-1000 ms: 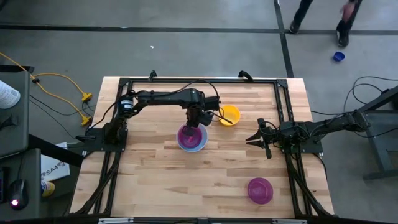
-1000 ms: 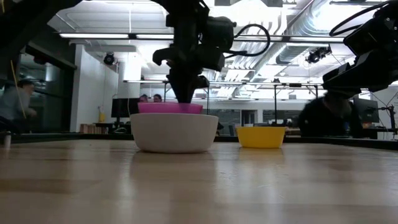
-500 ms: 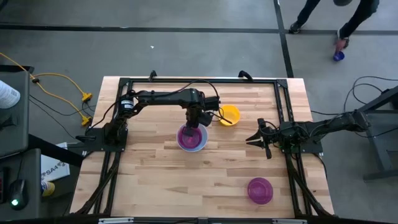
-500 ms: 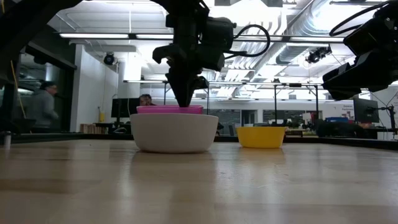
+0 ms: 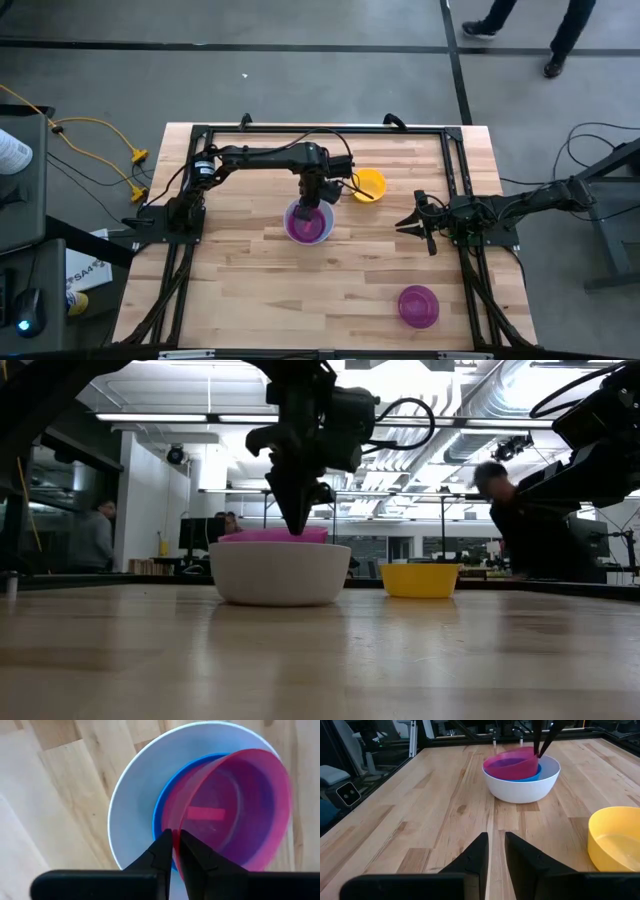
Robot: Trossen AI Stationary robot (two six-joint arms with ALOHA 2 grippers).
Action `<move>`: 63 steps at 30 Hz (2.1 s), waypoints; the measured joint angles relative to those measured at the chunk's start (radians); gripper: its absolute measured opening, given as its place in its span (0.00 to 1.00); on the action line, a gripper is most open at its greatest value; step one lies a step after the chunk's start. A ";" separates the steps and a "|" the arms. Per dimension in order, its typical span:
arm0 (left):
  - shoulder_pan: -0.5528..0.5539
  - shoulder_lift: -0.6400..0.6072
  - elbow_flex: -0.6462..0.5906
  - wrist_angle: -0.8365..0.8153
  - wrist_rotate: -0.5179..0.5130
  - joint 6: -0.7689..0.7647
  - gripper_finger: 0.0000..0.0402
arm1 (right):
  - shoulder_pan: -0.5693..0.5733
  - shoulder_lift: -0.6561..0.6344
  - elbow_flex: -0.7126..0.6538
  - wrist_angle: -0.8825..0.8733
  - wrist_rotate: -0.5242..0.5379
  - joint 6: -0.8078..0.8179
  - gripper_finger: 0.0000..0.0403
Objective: Nest bowls inside each other
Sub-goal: Stack the pink bowl on top of the blue bowl, then stack the yellow bowl on top of the pink bowl
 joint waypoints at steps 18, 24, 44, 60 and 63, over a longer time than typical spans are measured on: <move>-0.007 -0.001 0.000 0.000 -0.018 -0.008 0.20 | 0.000 0.000 0.000 0.000 0.000 0.000 0.14; -0.031 -0.020 0.007 0.012 -0.062 -0.020 0.20 | 0.000 0.000 0.000 0.000 0.000 0.000 0.14; -0.228 -0.205 -0.120 0.063 -0.104 -0.293 0.20 | 0.000 0.000 0.000 0.000 0.000 0.000 0.14; -0.396 -0.691 -0.928 0.800 -0.116 -0.401 0.20 | 0.000 -0.001 0.000 0.000 0.000 0.000 0.14; -0.416 -0.773 -1.063 0.925 -0.131 -0.394 0.20 | 0.000 0.000 0.000 0.001 0.000 0.000 0.14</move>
